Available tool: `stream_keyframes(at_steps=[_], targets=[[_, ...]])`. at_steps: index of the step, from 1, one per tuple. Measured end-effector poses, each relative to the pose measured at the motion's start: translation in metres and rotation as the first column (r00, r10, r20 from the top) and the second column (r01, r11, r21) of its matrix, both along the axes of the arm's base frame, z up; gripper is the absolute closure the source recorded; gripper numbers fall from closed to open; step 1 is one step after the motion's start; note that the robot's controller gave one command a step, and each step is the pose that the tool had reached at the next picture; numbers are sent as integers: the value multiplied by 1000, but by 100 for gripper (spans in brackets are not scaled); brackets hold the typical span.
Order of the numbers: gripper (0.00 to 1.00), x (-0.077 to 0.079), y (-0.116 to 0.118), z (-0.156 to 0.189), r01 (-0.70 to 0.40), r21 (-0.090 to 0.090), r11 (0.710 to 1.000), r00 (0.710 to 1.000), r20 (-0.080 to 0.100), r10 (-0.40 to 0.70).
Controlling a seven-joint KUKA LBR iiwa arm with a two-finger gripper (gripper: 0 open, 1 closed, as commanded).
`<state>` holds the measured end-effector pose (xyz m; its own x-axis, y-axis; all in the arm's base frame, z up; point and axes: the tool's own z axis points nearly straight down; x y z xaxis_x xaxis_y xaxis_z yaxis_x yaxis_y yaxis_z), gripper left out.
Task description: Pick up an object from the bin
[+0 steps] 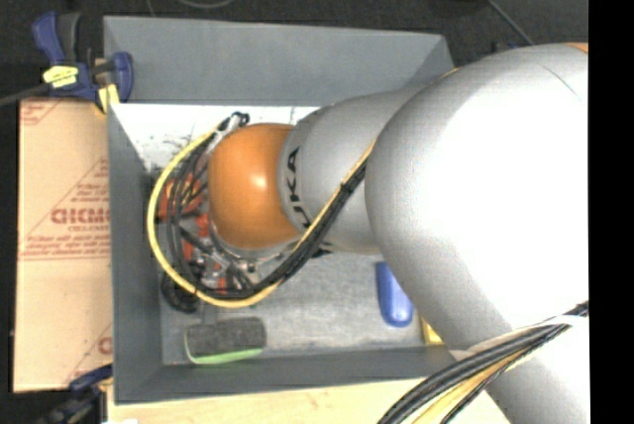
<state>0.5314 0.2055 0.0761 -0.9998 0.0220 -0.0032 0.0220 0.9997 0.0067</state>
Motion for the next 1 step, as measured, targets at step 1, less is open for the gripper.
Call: stream_keyframes(at_steps=[1], targets=[[100, 11, 11, 51, 3, -6, 1000, 1000, -4, -3]])
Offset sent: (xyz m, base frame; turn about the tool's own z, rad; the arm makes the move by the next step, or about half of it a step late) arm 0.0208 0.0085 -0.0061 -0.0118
